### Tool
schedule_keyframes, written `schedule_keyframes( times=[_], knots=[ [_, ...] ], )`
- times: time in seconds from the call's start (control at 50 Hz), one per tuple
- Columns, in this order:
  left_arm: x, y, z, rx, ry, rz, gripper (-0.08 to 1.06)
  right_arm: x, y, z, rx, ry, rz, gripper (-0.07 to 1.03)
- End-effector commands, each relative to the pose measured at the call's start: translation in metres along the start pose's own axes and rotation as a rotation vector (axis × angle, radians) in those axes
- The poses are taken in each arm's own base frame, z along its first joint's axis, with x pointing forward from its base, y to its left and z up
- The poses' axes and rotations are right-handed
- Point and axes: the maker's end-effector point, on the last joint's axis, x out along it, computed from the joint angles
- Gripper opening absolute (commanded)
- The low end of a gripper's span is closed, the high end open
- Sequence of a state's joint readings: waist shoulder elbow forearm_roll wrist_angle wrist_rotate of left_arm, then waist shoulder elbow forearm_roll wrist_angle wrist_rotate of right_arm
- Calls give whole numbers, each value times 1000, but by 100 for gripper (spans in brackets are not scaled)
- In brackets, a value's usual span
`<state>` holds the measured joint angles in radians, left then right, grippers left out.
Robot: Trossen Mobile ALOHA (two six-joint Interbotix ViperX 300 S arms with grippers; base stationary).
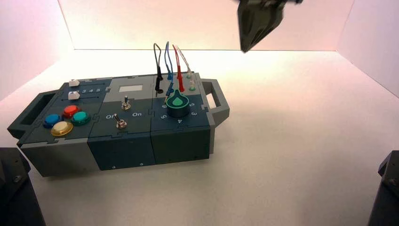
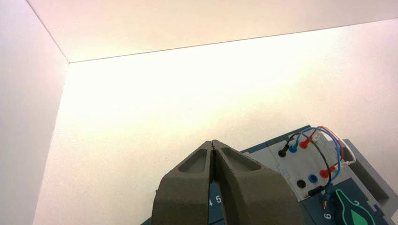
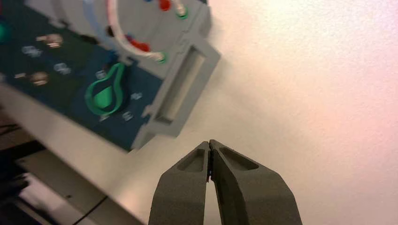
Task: Move the box to the left.
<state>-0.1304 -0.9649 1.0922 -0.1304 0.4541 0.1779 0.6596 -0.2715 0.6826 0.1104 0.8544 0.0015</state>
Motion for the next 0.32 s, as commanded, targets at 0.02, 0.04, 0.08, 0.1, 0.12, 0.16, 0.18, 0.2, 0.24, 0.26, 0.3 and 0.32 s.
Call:
schedule_keyframes(
  times=[0.02,0.04,0.08,0.1,0.12,0.16,0.18,0.2,0.24,0.26,0.3,0.32],
  knots=[
    [2,1,5,1,0,3,-3,-23,18,-5,5,-68,62,-2],
    [2,1,5,1,0,3,-3,-24,19,-7,5,-70,67,-2],
    [3,1,4,-1,5,3,-3,-29,27,-15,-1,-84,89,-2],
    [3,2,4,-2,5,4,-3,-31,28,-17,-1,-88,95,-2],
    [3,2,4,-2,5,4,-3,-32,30,-19,-2,-93,100,-2],
    [3,2,4,-3,5,4,-3,-33,30,-22,2,-96,106,-2],
    [3,1,5,-2,2,3,-3,-35,31,-26,4,-103,112,-2],
    [3,1,5,-2,2,3,-3,-35,31,-27,3,-104,111,-2],
    [3,2,5,-3,2,4,-3,-36,30,-29,2,-108,110,-2],
    [3,1,5,-2,2,3,-3,-36,30,-29,1,-109,110,-2],
    [3,1,5,-2,0,3,-3,-36,30,-29,1,-111,109,-2],
    [3,1,5,-2,2,3,-3,-35,30,-29,0,-109,107,-2]
  ],
)
